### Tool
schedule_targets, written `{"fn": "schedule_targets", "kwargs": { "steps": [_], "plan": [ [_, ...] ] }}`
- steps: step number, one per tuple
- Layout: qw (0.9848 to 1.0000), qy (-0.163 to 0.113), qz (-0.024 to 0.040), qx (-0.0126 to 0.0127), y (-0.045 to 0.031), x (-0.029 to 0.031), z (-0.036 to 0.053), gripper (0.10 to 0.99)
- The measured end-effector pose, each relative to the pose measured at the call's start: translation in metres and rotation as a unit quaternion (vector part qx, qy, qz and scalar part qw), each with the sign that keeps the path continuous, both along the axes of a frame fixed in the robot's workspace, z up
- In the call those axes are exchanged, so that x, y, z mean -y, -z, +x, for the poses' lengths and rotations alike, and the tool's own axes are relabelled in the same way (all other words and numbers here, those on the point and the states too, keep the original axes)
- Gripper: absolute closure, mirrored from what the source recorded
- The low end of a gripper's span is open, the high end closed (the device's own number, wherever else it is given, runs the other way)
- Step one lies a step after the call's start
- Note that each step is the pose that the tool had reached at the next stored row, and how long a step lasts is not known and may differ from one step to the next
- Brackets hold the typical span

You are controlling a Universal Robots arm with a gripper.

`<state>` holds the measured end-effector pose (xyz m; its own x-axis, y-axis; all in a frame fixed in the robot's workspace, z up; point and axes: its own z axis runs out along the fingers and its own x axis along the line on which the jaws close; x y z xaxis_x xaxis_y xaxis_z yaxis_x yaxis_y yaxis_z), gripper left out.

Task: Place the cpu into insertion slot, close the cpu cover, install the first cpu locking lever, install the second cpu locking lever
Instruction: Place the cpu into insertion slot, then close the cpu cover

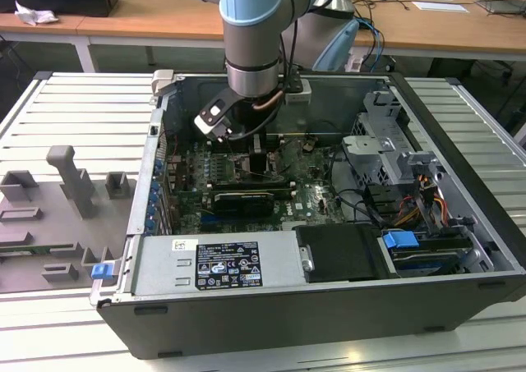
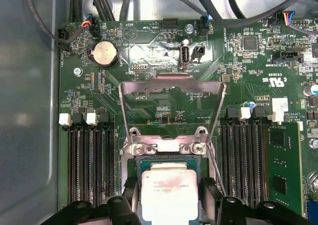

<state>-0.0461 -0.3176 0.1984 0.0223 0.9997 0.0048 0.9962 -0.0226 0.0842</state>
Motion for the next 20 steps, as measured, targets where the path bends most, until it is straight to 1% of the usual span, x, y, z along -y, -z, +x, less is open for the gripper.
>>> {"fn": "schedule_targets", "kwargs": {
  "steps": [4, 6, 7, 8, 9, 11, 12, 13, 14, 15, 16, 20],
  "plan": [
    [1.0, 0.0, 0.0015, -0.0003, -0.0032, 0.0, 0.0, 0.471],
    [1.0, 0.0, 0.0024, -0.0012, -0.0095, 0.0, 0.0, 0.471],
    [1.0, 0.0, 0.0023, -0.0035, -0.012, 0.0, 0.0003, 0.471],
    [1.0, 0.0, 0.0023, -0.0053, -0.0128, 0.0, 0.0006, 0.471],
    [1.0, 0.0, 0.0025, -0.0091, -0.0134, 0.0, 0.0016, 0.486],
    [0.9999, 0.0, 0.0024, -0.0125, -0.0137, 0.0, 0.0024, 0.612],
    [0.9998, -0.001, 0.0024, -0.0201, -0.0138, 0.0, 0.0055, 0.792],
    [0.9997, -0.003, 0.0024, -0.0239, -0.0151, 0.0, 0.0064, 0.976],
    [0.9997, -0.003, 0.0026, -0.024, -0.0175, 0.0, 0.0065, 0.98],
    [0.9997, -0.003, 0.0027, -0.024, -0.023, 0.0, 0.0065, 0.98],
    [0.9997, -0.003, 0.0028, -0.0241, -0.0248, 0.0, 0.0065, 0.98],
    [0.9997, -0.003, 0.0034, -0.0242, -0.0257, 0.0, 0.0072, 0.98]
  ]
}}
